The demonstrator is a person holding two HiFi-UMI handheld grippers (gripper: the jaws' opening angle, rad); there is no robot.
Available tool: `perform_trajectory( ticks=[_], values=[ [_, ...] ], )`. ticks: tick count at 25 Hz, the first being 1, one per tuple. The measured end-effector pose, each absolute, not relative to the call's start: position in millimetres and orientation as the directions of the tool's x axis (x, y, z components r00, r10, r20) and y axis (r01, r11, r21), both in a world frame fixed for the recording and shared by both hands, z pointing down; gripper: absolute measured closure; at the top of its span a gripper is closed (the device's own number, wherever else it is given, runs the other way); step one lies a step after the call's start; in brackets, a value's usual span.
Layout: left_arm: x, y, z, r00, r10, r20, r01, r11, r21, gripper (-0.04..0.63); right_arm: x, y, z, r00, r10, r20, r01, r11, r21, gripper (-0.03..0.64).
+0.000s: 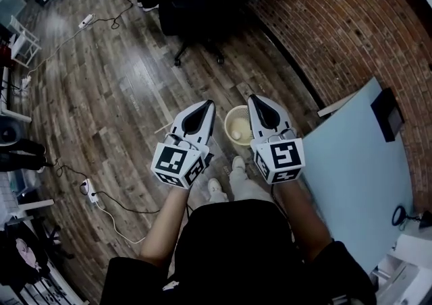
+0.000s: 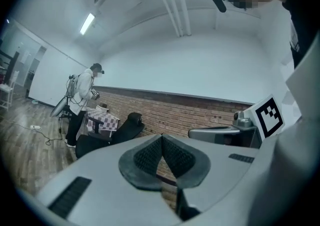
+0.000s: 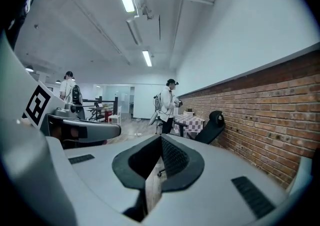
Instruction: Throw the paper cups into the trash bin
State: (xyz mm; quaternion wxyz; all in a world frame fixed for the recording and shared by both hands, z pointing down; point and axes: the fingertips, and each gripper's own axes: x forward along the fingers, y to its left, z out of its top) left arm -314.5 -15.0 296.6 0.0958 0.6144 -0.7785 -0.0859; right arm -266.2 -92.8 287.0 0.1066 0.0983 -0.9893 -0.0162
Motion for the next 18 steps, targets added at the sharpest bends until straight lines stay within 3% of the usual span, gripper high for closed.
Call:
perform_trajectory(
  ticks=[18],
  values=[
    [-279,27,274,-0.175,-0.984,-0.016,-0.965,0.168,0.201,0.592,-224,-56,267,-0.951,-0.280,0.133,-0.275,0.960,0.055,0.612]
  ],
)
